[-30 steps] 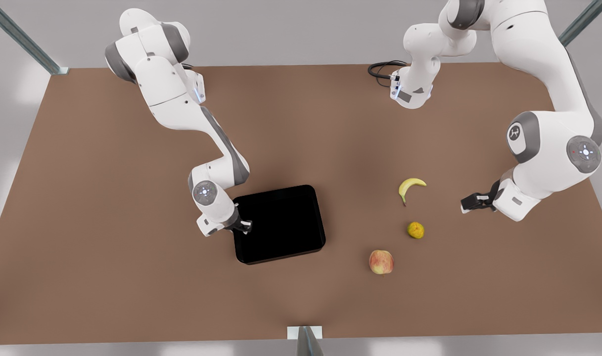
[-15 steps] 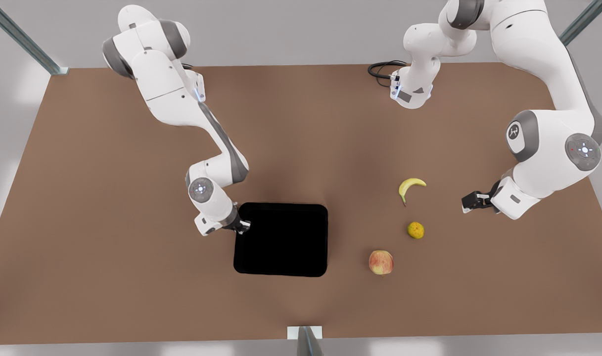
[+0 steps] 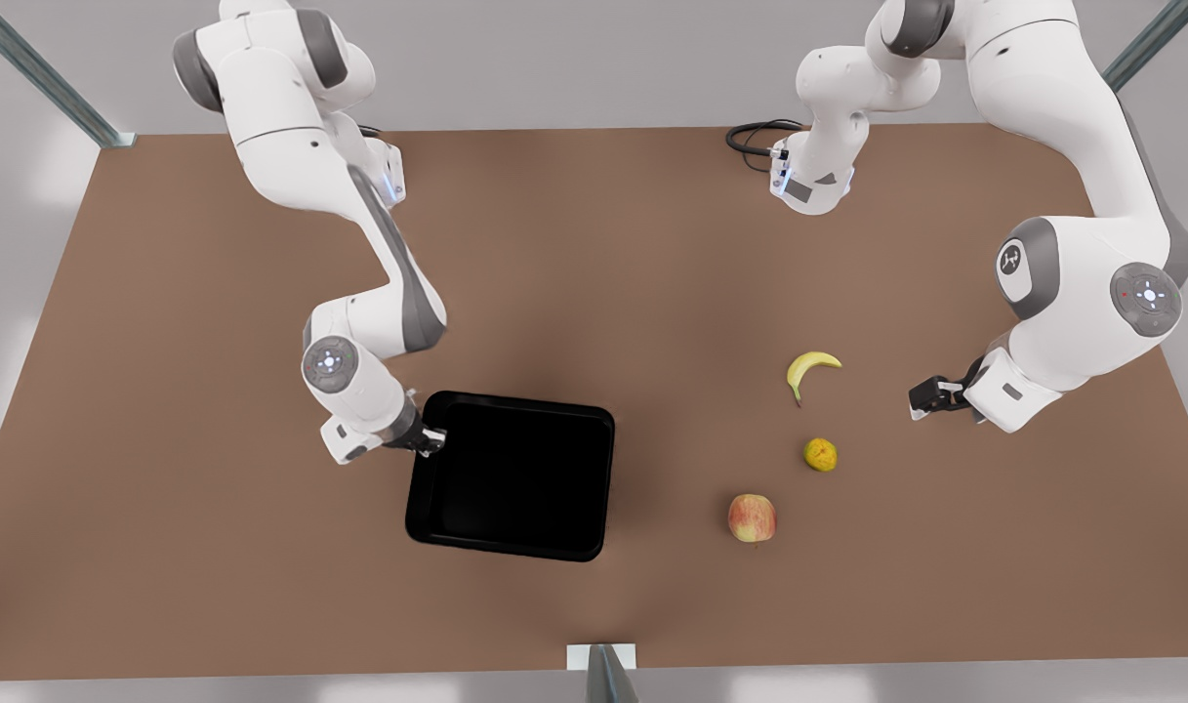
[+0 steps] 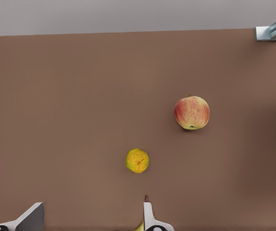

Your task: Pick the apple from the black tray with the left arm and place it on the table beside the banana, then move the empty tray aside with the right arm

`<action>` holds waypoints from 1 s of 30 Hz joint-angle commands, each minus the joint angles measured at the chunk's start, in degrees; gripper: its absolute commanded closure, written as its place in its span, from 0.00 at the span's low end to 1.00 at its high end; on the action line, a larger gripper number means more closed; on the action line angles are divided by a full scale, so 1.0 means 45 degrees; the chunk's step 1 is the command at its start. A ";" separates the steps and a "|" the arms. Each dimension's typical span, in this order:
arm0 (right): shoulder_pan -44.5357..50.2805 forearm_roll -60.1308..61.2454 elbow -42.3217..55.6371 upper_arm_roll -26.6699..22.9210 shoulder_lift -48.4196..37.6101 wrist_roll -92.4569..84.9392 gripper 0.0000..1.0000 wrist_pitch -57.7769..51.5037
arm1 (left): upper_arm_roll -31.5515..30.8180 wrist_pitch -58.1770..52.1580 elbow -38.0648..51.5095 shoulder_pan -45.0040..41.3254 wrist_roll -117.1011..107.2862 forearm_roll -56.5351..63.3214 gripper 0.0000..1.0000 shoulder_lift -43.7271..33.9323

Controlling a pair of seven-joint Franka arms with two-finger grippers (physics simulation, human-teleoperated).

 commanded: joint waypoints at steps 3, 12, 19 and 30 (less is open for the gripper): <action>-0.0019 -0.0080 0.0572 -0.1265 -0.0394 -0.5181 0.83 -0.2723 | 0.0000 -0.0001 0.0007 0.0000 0.0166 0.0036 0.00 -0.0015; -0.1132 0.1247 0.1001 -0.2729 -0.0687 -1.1957 0.85 -0.4306 | 0.0000 0.0019 0.0007 0.0000 0.0126 0.0095 0.00 -0.0015; -0.2596 0.2186 0.1001 -0.3180 -0.0570 -1.5493 0.85 -0.4364 | 0.0000 0.0019 0.0007 0.0000 0.0126 0.0095 0.00 0.0004; -0.3066 0.2186 0.2583 -0.3238 0.1890 -1.5827 0.86 -0.4091 | -0.0019 -0.0001 0.0007 -0.0039 -0.0088 0.0251 0.00 -0.0054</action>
